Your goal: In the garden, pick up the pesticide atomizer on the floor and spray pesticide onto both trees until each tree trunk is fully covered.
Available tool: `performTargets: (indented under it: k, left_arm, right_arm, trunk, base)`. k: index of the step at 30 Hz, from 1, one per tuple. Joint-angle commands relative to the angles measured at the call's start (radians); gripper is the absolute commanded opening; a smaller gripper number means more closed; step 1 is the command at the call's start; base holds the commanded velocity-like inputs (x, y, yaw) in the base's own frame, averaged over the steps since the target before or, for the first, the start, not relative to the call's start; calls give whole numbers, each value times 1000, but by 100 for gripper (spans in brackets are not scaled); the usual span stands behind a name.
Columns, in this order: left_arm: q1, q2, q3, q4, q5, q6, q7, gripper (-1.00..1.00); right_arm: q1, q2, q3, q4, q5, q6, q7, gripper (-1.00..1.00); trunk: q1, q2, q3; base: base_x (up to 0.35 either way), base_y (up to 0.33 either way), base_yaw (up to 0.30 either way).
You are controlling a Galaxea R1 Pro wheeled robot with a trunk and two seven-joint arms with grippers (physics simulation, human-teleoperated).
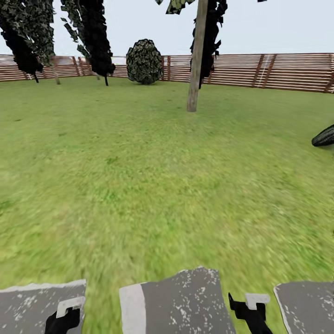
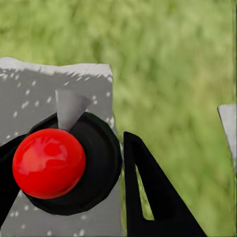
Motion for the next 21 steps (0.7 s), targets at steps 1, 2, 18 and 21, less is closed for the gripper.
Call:
performTargets:
  k: [1,2,18,21]
  left_arm:
    - [0,0,-2,0,8,-3,0,-100]
    - [0,0,-2,1,8,-3,0,-100]
    - [0,0,-2,1,9,-3,0,-100]
    - [0,0,-2,1,9,-3,0,-100]
  right_arm:
    - [-1,0,-4,1,4,-3,-1,100]
    - [-1,0,-4,1,4,-3,-1,100]
    - [-1,0,-4,2,5,-3,-1,100]
    - [-1,0,-4,2,5,-3,-1,100]
  trunk:
    - [0,0,0]
    - [0,0,1]
    - [0,0,13]
    - [0,0,13]
  base:
    - [338,0,-220]
    - [338,0,-221]
    - [338,0,-145]
    - [338,0,0]
